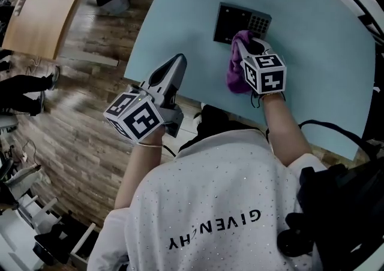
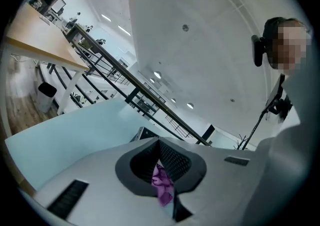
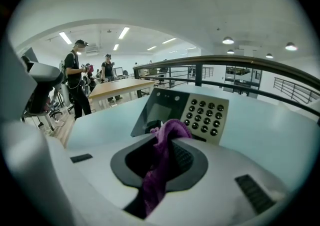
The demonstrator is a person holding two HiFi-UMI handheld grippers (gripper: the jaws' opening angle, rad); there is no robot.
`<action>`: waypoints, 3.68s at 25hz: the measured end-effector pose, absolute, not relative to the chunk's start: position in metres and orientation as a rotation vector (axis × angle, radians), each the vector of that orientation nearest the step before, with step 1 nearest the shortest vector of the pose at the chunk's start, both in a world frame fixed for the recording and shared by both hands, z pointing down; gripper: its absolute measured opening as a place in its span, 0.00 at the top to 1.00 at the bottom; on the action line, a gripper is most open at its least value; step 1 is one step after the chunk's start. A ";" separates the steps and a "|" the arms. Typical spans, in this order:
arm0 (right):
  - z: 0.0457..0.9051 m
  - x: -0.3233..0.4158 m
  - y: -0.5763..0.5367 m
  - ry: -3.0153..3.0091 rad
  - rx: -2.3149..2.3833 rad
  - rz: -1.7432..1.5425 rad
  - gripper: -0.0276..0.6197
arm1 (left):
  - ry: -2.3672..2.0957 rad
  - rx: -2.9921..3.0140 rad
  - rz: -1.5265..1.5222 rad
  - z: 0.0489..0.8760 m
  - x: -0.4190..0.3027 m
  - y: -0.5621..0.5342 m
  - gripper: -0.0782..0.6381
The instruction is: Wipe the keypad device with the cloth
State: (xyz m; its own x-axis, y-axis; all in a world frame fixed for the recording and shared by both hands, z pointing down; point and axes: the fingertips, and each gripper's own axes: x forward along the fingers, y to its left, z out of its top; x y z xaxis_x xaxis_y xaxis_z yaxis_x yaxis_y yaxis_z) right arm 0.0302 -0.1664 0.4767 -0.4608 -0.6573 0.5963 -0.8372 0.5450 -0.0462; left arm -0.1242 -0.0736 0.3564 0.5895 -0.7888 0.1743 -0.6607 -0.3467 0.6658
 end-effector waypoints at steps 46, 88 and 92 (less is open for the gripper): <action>0.487 0.063 -0.145 -2.288 0.939 0.403 0.89 | -1.203 2.062 -0.173 0.368 -0.047 -0.052 0.89; 0.459 0.116 -0.173 -2.596 1.046 1.417 0.88 | -1.459 2.024 -0.064 0.344 0.009 -0.038 0.89; 0.467 0.114 -0.160 -2.542 1.039 1.416 0.88 | -1.446 2.055 -0.076 0.338 0.016 -0.041 0.89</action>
State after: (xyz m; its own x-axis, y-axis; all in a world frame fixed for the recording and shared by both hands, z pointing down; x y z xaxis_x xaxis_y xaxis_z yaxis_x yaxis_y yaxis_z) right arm 0.1136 -0.1601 0.4666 -0.7726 -0.5291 0.3509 -0.5768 0.3539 -0.7363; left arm 0.0164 -0.0408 0.3377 0.4000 -0.8684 0.2930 -0.8328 -0.2108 0.5119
